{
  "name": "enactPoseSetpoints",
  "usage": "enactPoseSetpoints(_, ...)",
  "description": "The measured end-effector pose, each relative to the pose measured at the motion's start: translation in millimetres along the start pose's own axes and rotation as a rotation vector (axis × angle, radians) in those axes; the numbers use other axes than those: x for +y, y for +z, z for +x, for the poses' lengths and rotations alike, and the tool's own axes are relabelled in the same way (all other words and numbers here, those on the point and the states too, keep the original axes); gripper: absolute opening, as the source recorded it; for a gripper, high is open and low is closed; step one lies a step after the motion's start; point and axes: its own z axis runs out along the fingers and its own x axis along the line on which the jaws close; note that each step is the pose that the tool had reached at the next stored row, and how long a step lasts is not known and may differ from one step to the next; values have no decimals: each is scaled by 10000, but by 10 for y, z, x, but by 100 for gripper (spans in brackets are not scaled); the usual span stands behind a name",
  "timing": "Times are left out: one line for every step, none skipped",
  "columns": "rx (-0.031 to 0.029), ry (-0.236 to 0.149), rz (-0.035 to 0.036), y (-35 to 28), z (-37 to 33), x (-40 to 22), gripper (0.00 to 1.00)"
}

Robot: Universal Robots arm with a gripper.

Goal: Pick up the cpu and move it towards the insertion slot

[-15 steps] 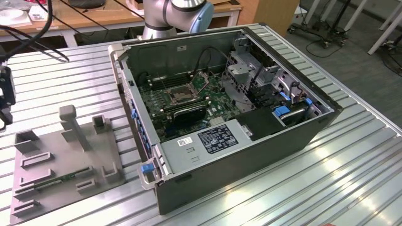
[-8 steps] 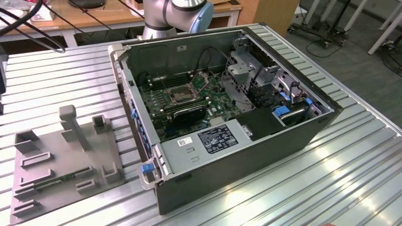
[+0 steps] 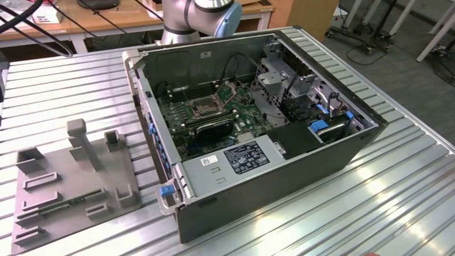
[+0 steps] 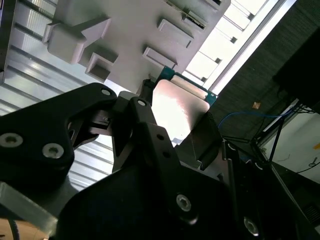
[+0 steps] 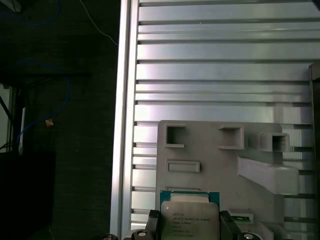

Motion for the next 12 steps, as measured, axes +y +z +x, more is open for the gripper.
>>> enactPoseSetpoints(0, 0, 0, 0, 0, 0, 55)
enactPoseSetpoints(0, 0, 0, -1, 0, 0, 55)
enactPoseSetpoints(1, 0, 1, -2, -1, 0, 55)
enactPoseSetpoints(3, -1, 2, -3, -6, 0, 55)
enactPoseSetpoints(3, -1, 1, -2, -16, -1, 55)
enactPoseSetpoints(1, -2, 0, -1, -30, -1, 55)
enactPoseSetpoints(1, 0, 0, -1, -48, -1, 55)
enactPoseSetpoints(1, 0, 0, -1, -71, -2, 55)
enactPoseSetpoints(1, 0, 0, -1, -95, -2, 55)
enactPoseSetpoints(1, 0, 1, -2, -123, -2, 55)
enactPoseSetpoints(1, 1, 0, -1, -151, -3, 55)
enactPoseSetpoints(0, 1, 1, -1, -183, -3, 55)
